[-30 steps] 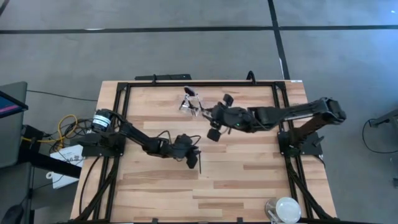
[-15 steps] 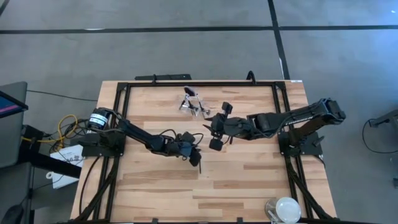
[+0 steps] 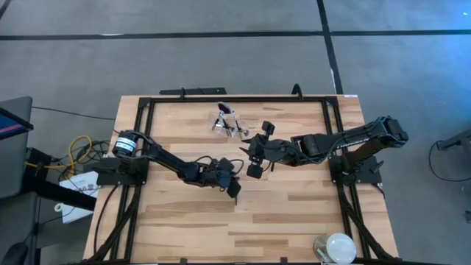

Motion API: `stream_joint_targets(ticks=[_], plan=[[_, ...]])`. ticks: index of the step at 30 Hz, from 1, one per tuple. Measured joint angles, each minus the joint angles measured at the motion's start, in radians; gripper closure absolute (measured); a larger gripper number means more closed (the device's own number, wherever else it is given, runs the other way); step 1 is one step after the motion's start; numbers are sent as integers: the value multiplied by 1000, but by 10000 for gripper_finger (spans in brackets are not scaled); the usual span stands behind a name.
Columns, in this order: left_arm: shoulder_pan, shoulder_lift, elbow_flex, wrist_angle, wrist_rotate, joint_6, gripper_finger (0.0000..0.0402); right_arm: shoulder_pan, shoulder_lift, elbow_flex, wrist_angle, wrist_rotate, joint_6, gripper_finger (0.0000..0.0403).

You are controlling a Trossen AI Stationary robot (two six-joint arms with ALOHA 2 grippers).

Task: Sort items
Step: Put the liner brush into the transparent organizer

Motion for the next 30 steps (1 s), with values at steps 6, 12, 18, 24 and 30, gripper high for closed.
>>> stream_joint_targets(ticks=[6, 12, 18, 24, 30], plan=[[13, 10, 1, -8, 22, 115, 270, 0, 0, 0, -3, 0, -9, 301], [15, 11, 0, -20, 14, 211, 339, 0, 0, 0, -6, 0, -37, 301], [9, 12, -1, -27, 13, 307, 388, 0, 0, 0, -25, 0, -29, 301], [12, 12, -27, -7, 36, 318, 363, 0, 0, 0, -81, 0, 34, 301], [11, 11, -42, 16, 49, 319, 337, 0, 0, 0, -84, 0, 45, 301]])
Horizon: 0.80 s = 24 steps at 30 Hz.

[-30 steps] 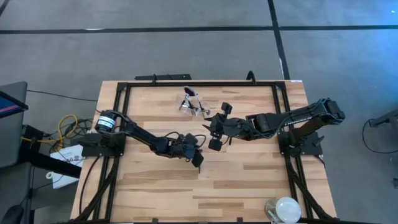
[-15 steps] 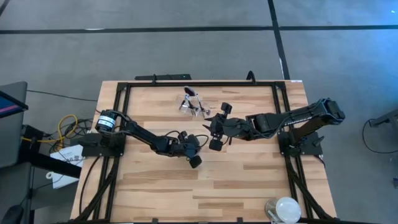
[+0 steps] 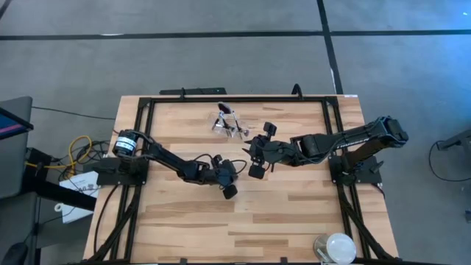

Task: Sort items
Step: Put the liner brush into the transparent organizer

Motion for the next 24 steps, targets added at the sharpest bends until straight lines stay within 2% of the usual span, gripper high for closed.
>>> stream_joint_targets(ticks=[7, 13, 16, 20, 24], plan=[[-56, 2, -50, 51, -93, -9, 303, 0, 0, 0, -1, 0, 0, 301], [-102, -3, -226, 326, -135, -99, 303, 0, 0, 0, -1, 0, -1, 301], [-113, -3, -289, 437, -135, -101, 309, 0, 0, 0, -1, 0, -6, 301], [-114, -3, -313, 462, -132, -95, 325, 0, 0, 0, -1, 0, -12, 301], [-112, -4, -318, 469, -134, -41, 377, 0, 1, 0, -1, -4, -11, 301]])
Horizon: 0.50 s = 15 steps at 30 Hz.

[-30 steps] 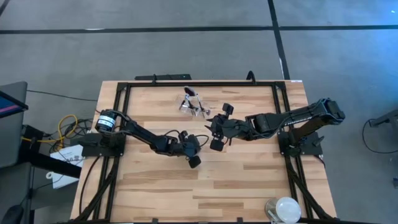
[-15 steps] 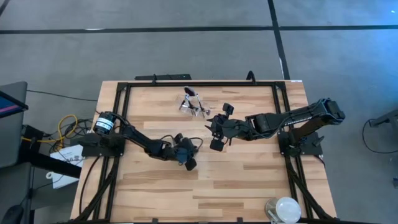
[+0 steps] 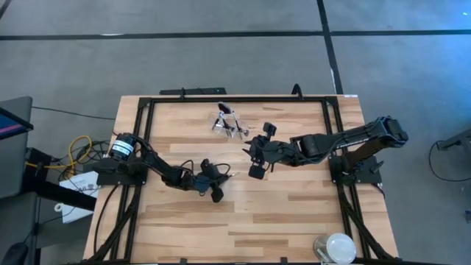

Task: Sort items
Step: Put the liner brush into the transparent organizer

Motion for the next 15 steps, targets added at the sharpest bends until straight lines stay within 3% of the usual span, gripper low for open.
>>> stream_joint_targets(ticks=[4, 8, 15], plan=[[5, 0, -3, 20, -1, 6, 388, 2, 29, -3, 2, -60, -4, 301], [5, -14, -12, 75, 3, 45, 390, 9, 108, -65, 113, -73, 32, 301], [13, -214, -119, 54, -23, 117, 391, -17, 231, -113, 272, -33, 29, 301]])
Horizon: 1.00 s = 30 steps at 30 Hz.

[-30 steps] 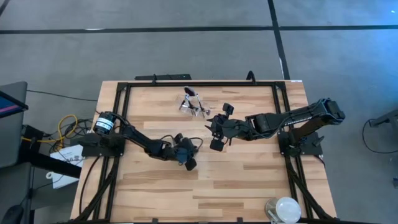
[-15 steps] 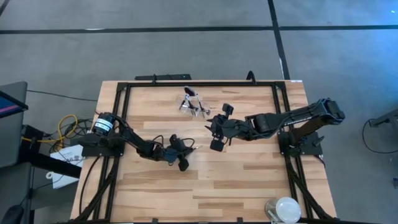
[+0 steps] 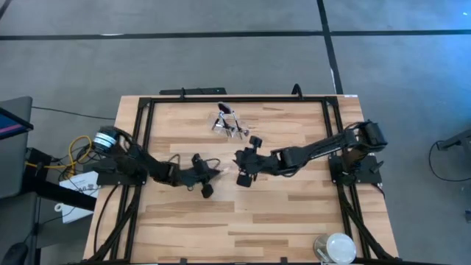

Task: Sort items
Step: Put the liner brush into the transparent organizer

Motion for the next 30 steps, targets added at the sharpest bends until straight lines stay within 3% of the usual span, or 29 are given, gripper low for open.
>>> stream_joint_targets(ticks=[5, 8, 11, 13, 16, 19, 22, 30], plan=[[15, -252, -162, 11, -81, 11, 391, -45, -37, -1, 113, -44, -69, 301], [40, -444, -237, 31, -139, 91, 391, -59, -109, 2, 200, -57, -178, 301], [80, -642, -278, 89, -133, 211, 391, -79, -176, -9, 266, -110, -244, 301], [110, -755, -295, 112, -66, 277, 391, -117, -186, -56, 388, -210, -239, 301], [151, -868, -296, 123, 78, 337, 391, -196, -122, -182, 701, -458, -259, 301], [177, -918, -296, 120, 181, 375, 391, -266, 3, -238, 1077, -687, -253, 301], [187, -929, -296, 126, 215, 371, 391, -302, 129, -210, 1325, -802, -151, 301], [187, -929, -296, 131, 225, 370, 391, -308, 313, -51, 1408, -861, -47, 301]])
